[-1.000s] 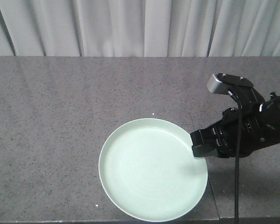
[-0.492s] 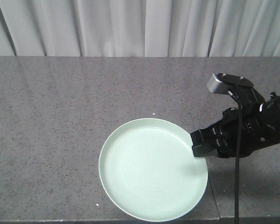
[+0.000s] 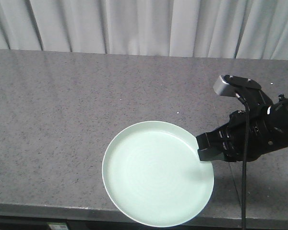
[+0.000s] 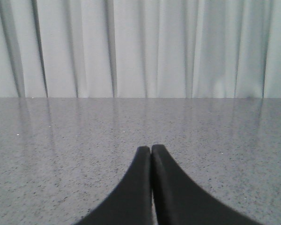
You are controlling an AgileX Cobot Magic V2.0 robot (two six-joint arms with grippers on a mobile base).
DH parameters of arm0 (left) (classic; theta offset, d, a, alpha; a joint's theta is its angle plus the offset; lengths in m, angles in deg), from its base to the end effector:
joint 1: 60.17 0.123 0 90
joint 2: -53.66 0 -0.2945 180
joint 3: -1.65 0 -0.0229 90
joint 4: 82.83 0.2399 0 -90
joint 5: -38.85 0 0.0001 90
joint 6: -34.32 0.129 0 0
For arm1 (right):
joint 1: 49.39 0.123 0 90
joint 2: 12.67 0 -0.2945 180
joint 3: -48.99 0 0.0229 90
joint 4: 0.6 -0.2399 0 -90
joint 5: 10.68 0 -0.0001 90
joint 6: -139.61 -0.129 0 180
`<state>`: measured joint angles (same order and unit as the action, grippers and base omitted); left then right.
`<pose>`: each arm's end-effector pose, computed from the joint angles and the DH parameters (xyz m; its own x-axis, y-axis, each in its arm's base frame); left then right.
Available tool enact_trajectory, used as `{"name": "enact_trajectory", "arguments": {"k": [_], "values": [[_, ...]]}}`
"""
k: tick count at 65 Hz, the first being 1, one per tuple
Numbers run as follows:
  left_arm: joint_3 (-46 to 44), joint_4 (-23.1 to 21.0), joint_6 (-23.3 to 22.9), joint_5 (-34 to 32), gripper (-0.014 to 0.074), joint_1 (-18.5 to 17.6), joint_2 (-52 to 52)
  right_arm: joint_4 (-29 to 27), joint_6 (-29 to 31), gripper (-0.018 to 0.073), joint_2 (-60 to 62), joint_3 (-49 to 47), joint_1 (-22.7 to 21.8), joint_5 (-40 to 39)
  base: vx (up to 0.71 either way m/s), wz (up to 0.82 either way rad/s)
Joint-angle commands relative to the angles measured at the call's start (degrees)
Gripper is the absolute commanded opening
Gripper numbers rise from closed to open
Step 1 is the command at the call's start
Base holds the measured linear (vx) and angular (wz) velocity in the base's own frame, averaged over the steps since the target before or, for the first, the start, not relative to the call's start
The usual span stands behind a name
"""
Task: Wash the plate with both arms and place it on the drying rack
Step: 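Hold the plate in the right gripper while the base turns away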
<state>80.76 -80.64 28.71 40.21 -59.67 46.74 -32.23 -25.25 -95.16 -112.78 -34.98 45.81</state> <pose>0.0743 0.0008 0.2037 0.0460 -0.0593 -0.9972 -0.0069 0.9982 -0.0596 0.2323 0.1180 0.2896 -0.8866 -0.1688 -0.4307 -0.3615 0.8338 0.4173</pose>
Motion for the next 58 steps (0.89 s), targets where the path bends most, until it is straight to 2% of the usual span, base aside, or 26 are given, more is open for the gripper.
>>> {"name": "enact_trajectory", "arguments": {"k": [1, 58], "values": [[-1.59, -0.11, -0.41, -4.05, -0.0006, -0.27, 0.88, -2.08, 0.59, -0.0002, 1.71, -1.54, 0.01, -1.31, -0.08, 0.23], [-1.59, -0.11, -0.41, -4.05, -0.0006, -0.27, 0.88, -2.19, 0.59, -0.0001, 1.71, -1.54, 0.01, -1.31, -0.06, 0.27]]}}
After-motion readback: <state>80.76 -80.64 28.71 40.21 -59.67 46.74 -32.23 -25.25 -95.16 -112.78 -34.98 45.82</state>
